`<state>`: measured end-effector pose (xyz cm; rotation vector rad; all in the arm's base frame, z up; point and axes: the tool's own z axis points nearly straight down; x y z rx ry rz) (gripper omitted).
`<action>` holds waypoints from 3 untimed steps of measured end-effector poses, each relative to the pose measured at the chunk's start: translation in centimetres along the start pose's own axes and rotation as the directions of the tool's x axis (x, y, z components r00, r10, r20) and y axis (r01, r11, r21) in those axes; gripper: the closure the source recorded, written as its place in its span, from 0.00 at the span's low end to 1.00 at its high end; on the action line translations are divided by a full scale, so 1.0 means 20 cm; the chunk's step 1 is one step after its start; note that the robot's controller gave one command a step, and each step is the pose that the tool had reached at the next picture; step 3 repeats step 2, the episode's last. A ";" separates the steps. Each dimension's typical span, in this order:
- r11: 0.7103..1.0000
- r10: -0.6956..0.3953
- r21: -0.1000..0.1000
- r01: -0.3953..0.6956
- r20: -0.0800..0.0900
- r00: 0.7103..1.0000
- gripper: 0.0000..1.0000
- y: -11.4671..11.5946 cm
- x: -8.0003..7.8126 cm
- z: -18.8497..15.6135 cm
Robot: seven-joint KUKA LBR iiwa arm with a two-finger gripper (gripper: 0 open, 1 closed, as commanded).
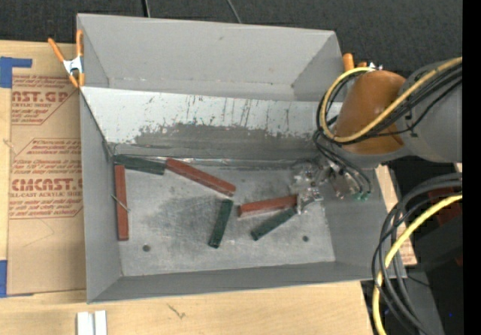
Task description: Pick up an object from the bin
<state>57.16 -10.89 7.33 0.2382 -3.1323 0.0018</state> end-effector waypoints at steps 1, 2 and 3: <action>1.000 0.000 0.000 0.000 0.000 1.000 1.00 0.00 0.00 0.00; 1.000 -0.018 0.000 0.018 0.004 1.000 1.00 0.01 -0.05 -0.72; 1.000 -0.018 0.000 0.018 0.004 1.000 1.00 0.01 -0.05 -0.72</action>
Offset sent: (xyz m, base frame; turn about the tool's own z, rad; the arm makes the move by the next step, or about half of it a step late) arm 0.0091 0.0033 0.1430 -0.0182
